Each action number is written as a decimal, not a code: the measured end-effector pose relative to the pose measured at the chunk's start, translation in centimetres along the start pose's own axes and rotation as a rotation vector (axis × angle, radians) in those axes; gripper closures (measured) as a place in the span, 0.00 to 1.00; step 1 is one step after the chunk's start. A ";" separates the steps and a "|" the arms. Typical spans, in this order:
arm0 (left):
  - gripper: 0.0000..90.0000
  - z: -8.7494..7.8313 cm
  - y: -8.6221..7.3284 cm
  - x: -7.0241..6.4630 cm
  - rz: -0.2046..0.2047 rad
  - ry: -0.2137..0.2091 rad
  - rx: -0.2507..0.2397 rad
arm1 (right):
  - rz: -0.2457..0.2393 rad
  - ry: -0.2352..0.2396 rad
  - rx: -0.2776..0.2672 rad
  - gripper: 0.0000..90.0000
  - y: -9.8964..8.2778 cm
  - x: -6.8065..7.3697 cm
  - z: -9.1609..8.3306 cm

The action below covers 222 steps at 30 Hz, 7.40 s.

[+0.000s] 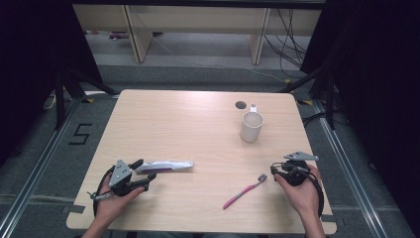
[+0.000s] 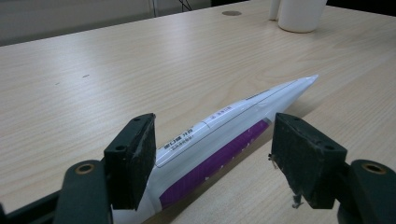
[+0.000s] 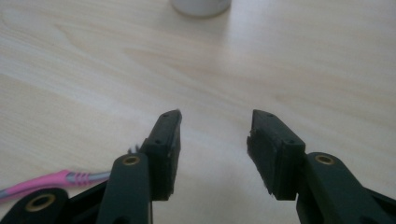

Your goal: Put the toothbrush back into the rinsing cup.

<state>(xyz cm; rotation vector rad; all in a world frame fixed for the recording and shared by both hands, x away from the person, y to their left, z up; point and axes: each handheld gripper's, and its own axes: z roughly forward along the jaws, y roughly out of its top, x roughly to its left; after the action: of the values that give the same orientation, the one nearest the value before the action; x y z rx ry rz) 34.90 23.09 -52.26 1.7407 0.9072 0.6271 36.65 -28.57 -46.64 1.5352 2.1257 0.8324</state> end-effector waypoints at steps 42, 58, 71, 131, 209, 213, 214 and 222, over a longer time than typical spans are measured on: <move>0.35 -0.1 0.0 -0.1 0.012 -0.018 0.003 | 0.665 -0.085 0.725 0.56 5.5 8.0 4.0; 0.35 -0.1 0.0 -0.1 0.018 -0.023 0.007 | 0.574 -0.145 0.737 0.54 4.8 7.7 4.8; 0.35 -0.1 0.0 -0.1 0.018 -0.027 0.008 | 0.534 -0.135 0.770 0.64 4.9 8.1 5.2; 0.35 -0.1 0.0 -0.1 0.019 -0.029 0.008 | 0.217 -0.028 0.113 0.89 5.9 4.3 0.3; 0.36 -0.2 0.0 -0.2 0.026 -0.022 0.008 | 0.078 -0.117 -0.607 0.89 9.7 1.9 0.0; 0.36 -0.2 0.0 -0.2 0.026 -0.022 0.008 | 0.082 -0.121 -0.632 0.89 9.8 1.8 0.0; 0.36 -0.2 0.0 -0.2 0.026 -0.022 0.009 | 0.102 -0.121 -0.638 0.89 9.9 1.9 -0.1; 0.36 -0.2 0.0 -0.2 0.027 -0.022 0.008 | 0.078 -0.131 -0.655 0.89 10.4 1.3 0.1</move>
<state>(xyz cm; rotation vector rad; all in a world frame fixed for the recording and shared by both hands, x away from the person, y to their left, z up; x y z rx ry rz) 34.65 23.00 -52.20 1.7667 0.8732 0.6220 43.67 -24.95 -39.77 1.2727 1.4868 1.2571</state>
